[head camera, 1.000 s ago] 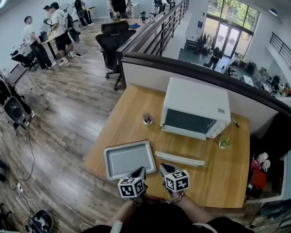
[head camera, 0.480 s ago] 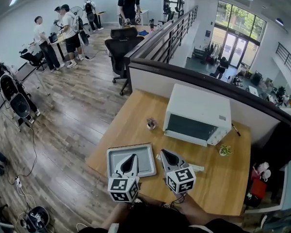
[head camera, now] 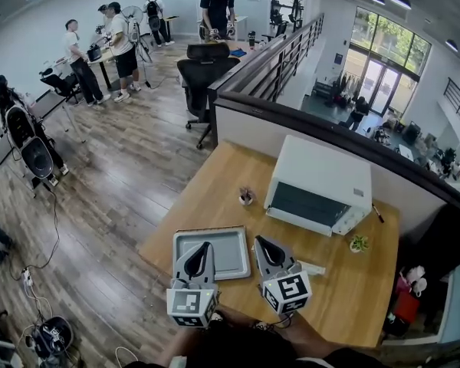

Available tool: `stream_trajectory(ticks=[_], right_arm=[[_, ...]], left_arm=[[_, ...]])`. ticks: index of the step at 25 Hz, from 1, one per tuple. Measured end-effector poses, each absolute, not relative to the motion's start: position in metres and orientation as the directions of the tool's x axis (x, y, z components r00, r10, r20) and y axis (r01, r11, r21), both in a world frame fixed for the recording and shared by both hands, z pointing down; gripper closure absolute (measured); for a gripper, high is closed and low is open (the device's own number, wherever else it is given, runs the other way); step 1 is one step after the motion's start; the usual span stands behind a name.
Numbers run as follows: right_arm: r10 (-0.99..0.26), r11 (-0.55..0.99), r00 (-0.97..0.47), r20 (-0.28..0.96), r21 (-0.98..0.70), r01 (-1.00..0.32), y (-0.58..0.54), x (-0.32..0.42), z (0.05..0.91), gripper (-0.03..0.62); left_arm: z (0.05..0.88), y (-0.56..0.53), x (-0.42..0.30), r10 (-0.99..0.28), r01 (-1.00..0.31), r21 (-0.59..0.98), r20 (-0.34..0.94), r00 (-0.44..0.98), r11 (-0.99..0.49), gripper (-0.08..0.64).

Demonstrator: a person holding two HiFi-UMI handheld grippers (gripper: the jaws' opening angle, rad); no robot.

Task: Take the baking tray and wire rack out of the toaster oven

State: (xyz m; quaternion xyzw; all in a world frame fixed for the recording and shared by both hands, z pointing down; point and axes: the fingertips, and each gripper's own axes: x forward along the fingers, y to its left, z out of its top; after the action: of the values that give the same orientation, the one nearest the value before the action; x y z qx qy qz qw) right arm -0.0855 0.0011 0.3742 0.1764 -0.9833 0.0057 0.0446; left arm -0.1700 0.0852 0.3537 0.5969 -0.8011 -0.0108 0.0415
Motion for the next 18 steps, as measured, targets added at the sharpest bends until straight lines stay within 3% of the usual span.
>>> stream_trajectory(ticks=[18], right_arm=[[-0.276, 0.961, -0.958, 0.076, 0.031, -0.274, 0.013, -0.103, 0.371, 0.586]], left_arm=[[0.363, 0.099, -0.182, -0.933, -0.933, 0.044, 0.066, -0.353, 0.356, 0.537]])
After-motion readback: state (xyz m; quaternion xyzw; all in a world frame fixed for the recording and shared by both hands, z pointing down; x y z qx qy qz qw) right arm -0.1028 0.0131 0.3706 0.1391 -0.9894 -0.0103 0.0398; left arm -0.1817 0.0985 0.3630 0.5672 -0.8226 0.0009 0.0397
